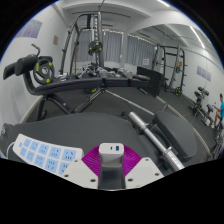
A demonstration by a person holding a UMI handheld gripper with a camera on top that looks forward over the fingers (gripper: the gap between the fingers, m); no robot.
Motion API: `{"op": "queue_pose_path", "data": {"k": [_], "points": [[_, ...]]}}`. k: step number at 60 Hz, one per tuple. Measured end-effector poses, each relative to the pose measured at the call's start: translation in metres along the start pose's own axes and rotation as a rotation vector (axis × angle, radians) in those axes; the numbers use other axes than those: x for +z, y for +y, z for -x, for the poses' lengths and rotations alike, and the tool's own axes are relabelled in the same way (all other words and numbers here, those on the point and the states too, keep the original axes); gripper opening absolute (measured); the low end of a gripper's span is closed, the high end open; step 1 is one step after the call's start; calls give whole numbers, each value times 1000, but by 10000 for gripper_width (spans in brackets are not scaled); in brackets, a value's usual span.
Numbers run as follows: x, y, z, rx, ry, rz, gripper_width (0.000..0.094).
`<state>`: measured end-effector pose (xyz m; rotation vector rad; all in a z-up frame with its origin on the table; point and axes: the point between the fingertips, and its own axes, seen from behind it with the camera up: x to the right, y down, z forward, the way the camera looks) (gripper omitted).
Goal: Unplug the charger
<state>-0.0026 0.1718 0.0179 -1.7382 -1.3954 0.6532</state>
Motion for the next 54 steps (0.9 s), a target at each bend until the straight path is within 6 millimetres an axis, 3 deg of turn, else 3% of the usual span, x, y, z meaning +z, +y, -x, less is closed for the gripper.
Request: {"op": "queue_pose_path", "data": {"k": [10,11,14,18,25,30,38,47,54], "points": [[14,33,5,-26,-36,74,367],[15,35,7,-25,-44,81,407],[13,38,10,-19,-59,94,686],[6,33,-1,-38,-12,80,872],[-31,12,0,-52,-33,22,857],[-84,-6,-1,-41,-44,-15,857],[-192,-18,-1,-29,-55,-38,856],[-309,-14,16,-24,-108,-59,857],[-375,-7,33,-30,-161,-93,857]]}}
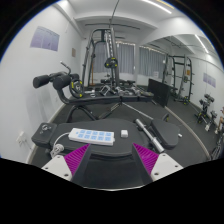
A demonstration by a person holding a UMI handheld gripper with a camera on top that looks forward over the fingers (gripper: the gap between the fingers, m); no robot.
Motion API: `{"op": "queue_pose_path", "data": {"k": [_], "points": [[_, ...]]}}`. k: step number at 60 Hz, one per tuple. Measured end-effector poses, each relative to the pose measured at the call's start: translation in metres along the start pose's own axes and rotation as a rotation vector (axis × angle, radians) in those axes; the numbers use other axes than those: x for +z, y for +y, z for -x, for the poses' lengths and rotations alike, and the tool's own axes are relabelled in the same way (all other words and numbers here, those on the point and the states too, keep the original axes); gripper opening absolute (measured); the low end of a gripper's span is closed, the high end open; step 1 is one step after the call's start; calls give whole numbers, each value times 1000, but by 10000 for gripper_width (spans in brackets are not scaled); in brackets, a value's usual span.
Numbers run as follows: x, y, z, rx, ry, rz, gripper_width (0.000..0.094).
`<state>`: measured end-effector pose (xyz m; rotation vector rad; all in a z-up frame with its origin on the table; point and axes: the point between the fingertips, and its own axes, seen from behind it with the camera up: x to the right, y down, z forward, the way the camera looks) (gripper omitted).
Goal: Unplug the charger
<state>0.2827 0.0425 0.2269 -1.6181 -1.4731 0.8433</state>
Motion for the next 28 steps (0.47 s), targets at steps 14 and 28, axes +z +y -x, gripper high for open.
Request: {"op": "queue_pose_path", "data": {"k": [14,28], "points": [[-54,10,16,-19,1,-18,852],[-67,11,39,-49,-26,-34,854]]}}
